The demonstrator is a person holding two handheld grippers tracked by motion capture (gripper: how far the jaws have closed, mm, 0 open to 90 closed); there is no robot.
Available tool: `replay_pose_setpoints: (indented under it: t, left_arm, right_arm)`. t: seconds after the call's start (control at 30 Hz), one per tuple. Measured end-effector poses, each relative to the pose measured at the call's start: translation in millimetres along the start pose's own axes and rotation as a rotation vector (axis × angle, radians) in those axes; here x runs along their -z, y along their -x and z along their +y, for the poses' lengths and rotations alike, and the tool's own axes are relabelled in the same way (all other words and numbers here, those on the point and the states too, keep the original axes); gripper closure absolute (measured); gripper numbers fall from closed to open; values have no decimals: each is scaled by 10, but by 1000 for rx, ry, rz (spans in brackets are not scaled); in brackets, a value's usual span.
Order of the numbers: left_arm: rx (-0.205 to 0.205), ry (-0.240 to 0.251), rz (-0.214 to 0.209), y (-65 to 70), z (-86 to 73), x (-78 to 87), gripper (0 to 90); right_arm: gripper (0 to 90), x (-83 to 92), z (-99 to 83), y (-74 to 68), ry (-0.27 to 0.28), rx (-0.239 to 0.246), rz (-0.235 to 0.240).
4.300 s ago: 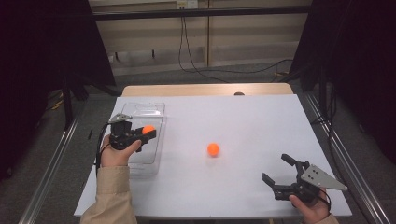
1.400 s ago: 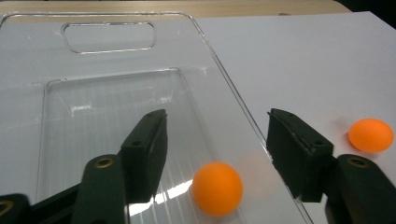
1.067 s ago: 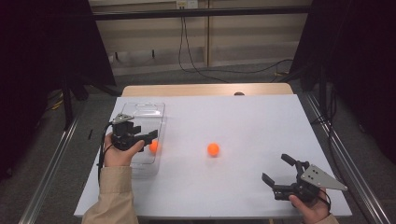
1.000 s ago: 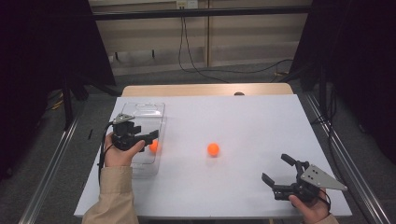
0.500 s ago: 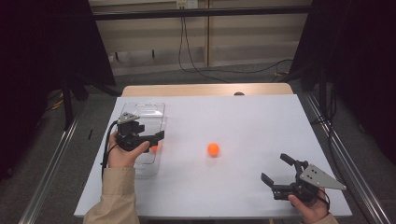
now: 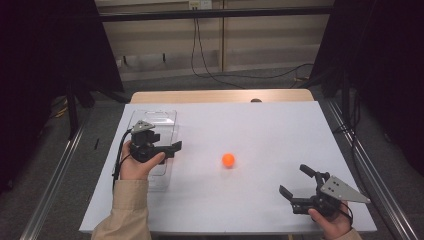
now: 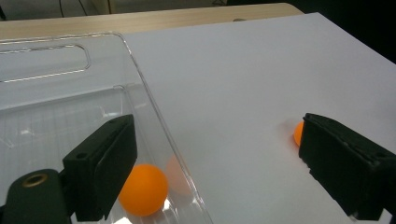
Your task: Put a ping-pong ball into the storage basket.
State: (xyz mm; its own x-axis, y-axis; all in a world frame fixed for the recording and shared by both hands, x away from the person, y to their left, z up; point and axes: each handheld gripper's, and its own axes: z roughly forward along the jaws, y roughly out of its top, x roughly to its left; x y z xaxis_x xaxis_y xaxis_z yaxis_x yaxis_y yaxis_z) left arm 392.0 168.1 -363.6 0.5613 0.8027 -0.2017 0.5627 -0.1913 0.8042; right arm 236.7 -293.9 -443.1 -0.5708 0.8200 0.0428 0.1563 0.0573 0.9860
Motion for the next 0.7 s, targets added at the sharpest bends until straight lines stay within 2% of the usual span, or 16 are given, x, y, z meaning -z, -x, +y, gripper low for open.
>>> replay_pose_setpoints:
  t: [0.23,0.4,0.43,0.7]
  left_arm:
    - [-15,-8,-10,40,0,-25,114]
    - [-12,1,-22,82,0,-49,114]
    - [-24,-6,-23,83,1,-54,114]
    - [-28,-18,-30,124,-8,-98,112]
  right_arm:
    - [22,1,2,1,1,-3,1]
    - [22,1,3,0,2,-6,2]
    - [22,1,2,2,2,-5,1]
    - [22,-2,1,3,1,-4,2]
